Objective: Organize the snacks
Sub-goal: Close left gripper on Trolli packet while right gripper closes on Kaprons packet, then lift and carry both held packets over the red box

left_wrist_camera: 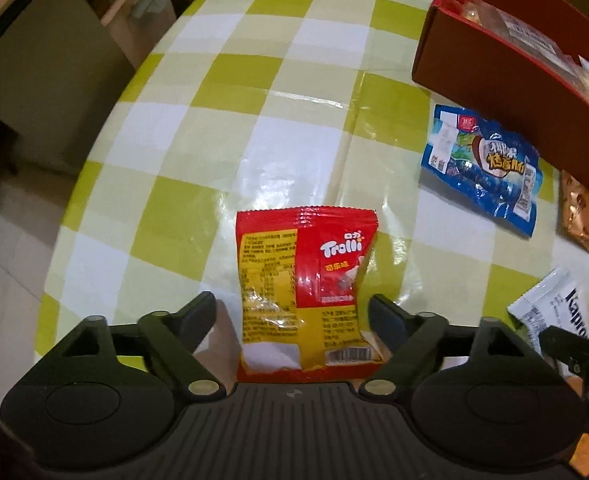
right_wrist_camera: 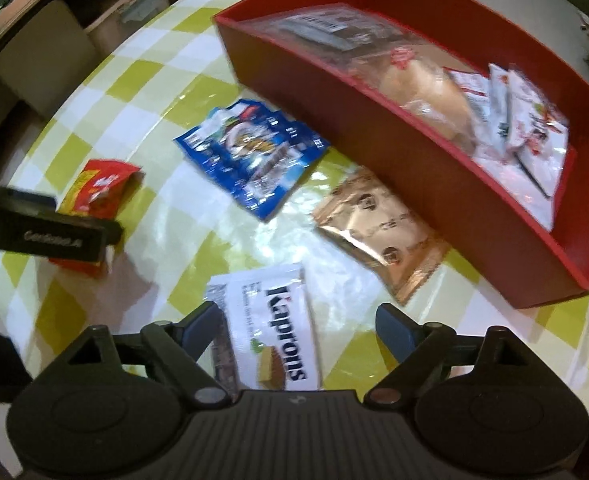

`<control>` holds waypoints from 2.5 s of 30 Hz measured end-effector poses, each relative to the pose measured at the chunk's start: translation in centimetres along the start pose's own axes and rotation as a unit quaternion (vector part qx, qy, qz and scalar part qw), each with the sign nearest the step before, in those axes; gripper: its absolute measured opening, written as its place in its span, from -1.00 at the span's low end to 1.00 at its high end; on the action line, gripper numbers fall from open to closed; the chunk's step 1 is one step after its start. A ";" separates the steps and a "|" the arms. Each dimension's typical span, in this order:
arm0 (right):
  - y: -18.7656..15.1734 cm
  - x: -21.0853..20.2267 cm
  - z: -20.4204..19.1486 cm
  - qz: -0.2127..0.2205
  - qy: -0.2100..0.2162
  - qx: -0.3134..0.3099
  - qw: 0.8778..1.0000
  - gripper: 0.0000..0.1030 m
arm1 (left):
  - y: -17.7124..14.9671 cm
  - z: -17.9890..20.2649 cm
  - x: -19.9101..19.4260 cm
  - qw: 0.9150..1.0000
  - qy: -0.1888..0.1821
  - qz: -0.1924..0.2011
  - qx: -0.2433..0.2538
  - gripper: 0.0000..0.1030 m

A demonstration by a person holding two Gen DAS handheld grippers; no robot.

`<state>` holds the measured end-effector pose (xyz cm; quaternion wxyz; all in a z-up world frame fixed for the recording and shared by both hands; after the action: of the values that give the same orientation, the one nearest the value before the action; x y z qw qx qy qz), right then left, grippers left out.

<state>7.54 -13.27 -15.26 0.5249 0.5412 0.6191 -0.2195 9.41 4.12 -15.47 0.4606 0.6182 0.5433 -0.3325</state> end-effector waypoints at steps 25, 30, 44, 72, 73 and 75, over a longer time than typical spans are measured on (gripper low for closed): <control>-0.3 2.1 -1.9 0.015 -0.046 -0.045 0.998 0.91 | -1.4 -1.5 1.7 0.998 -0.032 0.022 -0.040 1.00; -0.5 1.6 -3.2 0.019 -0.049 -0.043 0.998 0.31 | -1.5 -1.5 1.4 0.999 -0.040 0.006 -0.034 0.92; -2.3 -2.5 -3.5 0.069 -0.062 -0.006 0.996 0.31 | -3.4 0.1 -1.8 0.998 -0.066 0.021 0.011 0.30; 0.0 -6.0 -1.2 0.119 -0.057 0.027 0.991 0.31 | -1.3 2.4 -3.7 0.994 -0.095 0.045 0.010 0.26; -0.1 -5.8 -1.3 0.116 -0.056 0.026 0.991 0.31 | -1.4 2.5 -3.1 0.995 -0.090 0.038 0.011 0.27; -0.1 -5.7 -1.3 0.112 -0.053 0.024 0.992 0.31 | -1.4 2.6 -2.1 0.996 -0.083 0.024 0.006 0.31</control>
<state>6.08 -14.67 -9.81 0.5656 0.6070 0.5202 -0.2025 7.86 0.93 -14.77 0.5082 0.6041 0.4859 -0.3752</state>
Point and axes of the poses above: each gripper's, at about its wrist camera, not at the fingertips, and x roughly the way its jaws point, z to its right, y to its top, the point moved 7 cm from there along x, roughly the way its jaws point, and after that the axes turned 15 degrees about y, right-handed, at the moved point
